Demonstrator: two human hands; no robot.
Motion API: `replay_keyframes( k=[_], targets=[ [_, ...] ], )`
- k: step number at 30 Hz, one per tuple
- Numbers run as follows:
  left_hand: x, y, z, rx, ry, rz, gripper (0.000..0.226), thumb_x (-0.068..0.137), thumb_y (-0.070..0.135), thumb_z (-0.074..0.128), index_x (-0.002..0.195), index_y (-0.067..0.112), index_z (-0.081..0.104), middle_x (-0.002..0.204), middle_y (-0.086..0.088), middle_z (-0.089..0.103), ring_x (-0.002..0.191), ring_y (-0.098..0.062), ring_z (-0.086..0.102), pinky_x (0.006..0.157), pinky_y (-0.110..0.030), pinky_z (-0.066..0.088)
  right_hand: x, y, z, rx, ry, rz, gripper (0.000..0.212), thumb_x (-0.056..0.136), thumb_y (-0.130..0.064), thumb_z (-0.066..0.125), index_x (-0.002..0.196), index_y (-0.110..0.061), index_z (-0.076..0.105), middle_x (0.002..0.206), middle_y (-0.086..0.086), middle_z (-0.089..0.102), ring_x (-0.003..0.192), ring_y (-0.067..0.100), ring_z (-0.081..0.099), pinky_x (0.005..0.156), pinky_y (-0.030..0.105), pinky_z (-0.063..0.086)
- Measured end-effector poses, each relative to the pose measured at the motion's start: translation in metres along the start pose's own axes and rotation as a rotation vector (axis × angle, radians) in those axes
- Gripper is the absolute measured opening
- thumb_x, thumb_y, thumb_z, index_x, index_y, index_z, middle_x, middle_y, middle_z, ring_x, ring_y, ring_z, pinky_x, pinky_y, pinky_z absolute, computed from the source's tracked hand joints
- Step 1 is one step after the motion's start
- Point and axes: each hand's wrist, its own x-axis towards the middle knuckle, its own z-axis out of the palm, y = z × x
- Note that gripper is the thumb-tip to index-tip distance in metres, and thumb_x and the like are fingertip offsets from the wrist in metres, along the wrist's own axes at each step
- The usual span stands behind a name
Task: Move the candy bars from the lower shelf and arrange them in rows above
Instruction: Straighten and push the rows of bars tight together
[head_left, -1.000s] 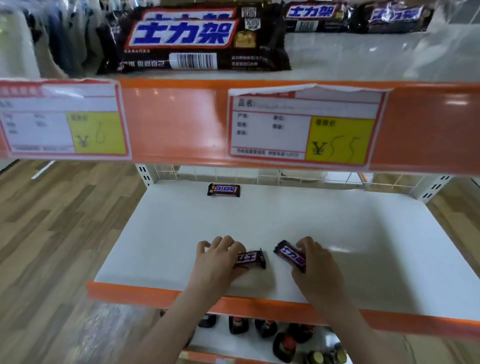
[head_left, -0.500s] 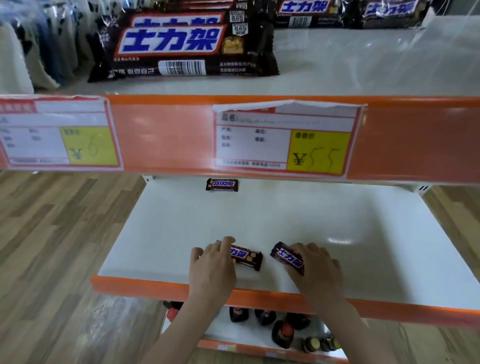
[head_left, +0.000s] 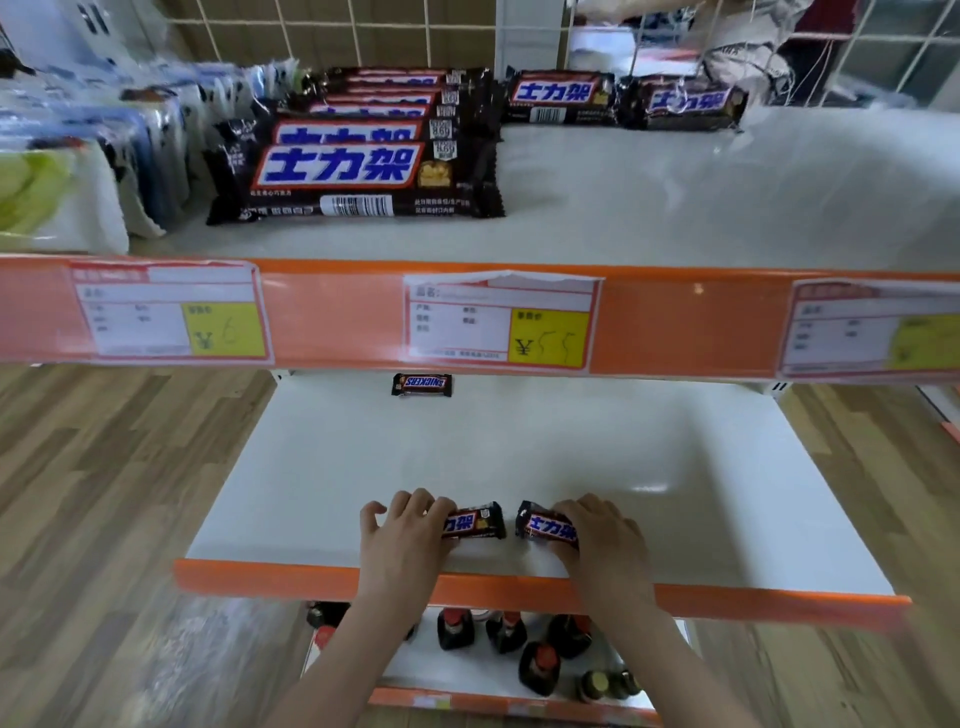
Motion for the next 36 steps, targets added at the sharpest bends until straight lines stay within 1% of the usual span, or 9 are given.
replay_keyframes(
  k=[2,5,7,10,15,19,23,25,36],
  targets=[
    [-0.004,0.004,-0.012,-0.013,0.002,0.003,0.040,0.046,0.037,0.090,0.078,0.028,0.067,0.075,0.010,0.061,0.069,-0.015,0.061,0.068,-0.040,0.048,-0.007,-0.004,-0.012,-0.041,0.035,-0.040,0.045,0.043,-0.023,0.093,0.081,-0.024,0.069,0.073,-0.009,0.062,0.062,0.015,0.061,0.056,0.024,0.040],
    [-0.008,0.009,-0.036,-0.012,0.008,-0.011,0.040,0.045,0.038,0.090,0.078,0.028,0.068,0.074,0.010,0.061,0.069,-0.014,0.061,0.068,-0.039,0.048,-0.019,-0.009,-0.033,-0.041,0.073,-0.065,0.047,0.040,-0.019,0.094,0.080,-0.023,0.070,0.072,-0.007,0.063,0.061,0.018,0.062,0.051,0.027,0.043],
    [-0.011,0.013,-0.053,-0.002,0.015,-0.022,0.040,0.045,0.037,0.090,0.078,0.028,0.069,0.075,0.009,0.062,0.070,-0.015,0.061,0.067,-0.039,0.048,-0.028,-0.015,-0.050,-0.043,0.069,-0.047,0.041,0.050,-0.019,0.090,0.085,-0.021,0.070,0.078,-0.003,0.064,0.068,0.023,0.063,0.056,0.033,0.046],
    [-0.021,0.018,-0.081,0.027,0.026,-0.018,0.038,0.047,0.038,0.089,0.078,0.028,0.068,0.076,0.008,0.062,0.070,-0.016,0.061,0.066,-0.038,0.047,-0.045,-0.027,-0.081,-0.044,0.026,-0.005,0.034,0.079,-0.025,0.071,0.112,-0.024,0.064,0.105,-0.003,0.062,0.098,0.024,0.058,0.079,0.035,0.041],
    [-0.043,0.028,-0.132,0.022,0.072,-0.037,0.040,0.045,0.035,0.090,0.078,0.027,0.068,0.075,0.007,0.062,0.070,-0.017,0.061,0.064,-0.038,0.047,-0.079,-0.041,-0.129,0.021,0.038,0.026,0.038,0.089,-0.033,0.060,0.127,-0.031,0.055,0.121,-0.008,0.056,0.111,0.017,0.052,0.085,0.030,0.043],
    [-0.063,0.037,-0.182,0.004,0.132,-0.015,0.041,0.047,0.033,0.090,0.081,0.026,0.069,0.077,0.006,0.063,0.072,-0.019,0.062,0.065,-0.039,0.048,-0.111,-0.050,-0.170,0.050,0.077,-0.010,0.038,0.088,-0.028,0.060,0.126,-0.029,0.057,0.117,-0.005,0.057,0.109,0.020,0.053,0.086,0.032,0.042],
    [-0.077,0.048,-0.235,-0.016,0.219,0.036,0.039,0.053,0.034,0.088,0.086,0.027,0.067,0.082,0.007,0.062,0.075,-0.019,0.062,0.067,-0.039,0.047,-0.144,-0.063,-0.208,0.052,0.183,-0.038,0.034,0.080,-0.022,0.071,0.114,-0.024,0.066,0.100,-0.003,0.063,0.096,0.025,0.059,0.071,0.032,0.037],
    [-0.081,0.055,-0.260,-0.010,0.256,0.066,0.038,0.056,0.037,0.085,0.088,0.029,0.066,0.083,0.008,0.061,0.076,-0.017,0.061,0.069,-0.038,0.046,-0.157,-0.066,-0.228,0.031,0.217,-0.060,0.031,0.079,-0.022,0.073,0.109,-0.023,0.068,0.095,-0.005,0.062,0.094,0.024,0.058,0.069,0.031,0.032],
    [-0.079,0.085,-0.359,-0.026,0.385,0.160,0.035,0.063,0.040,0.080,0.092,0.028,0.065,0.084,0.009,0.060,0.078,-0.015,0.060,0.068,-0.034,0.044,-0.194,-0.071,-0.319,-0.004,0.315,-0.070,0.029,0.079,-0.027,0.073,0.107,-0.029,0.067,0.097,-0.010,0.062,0.095,0.019,0.056,0.069,0.030,0.027]
  ],
)
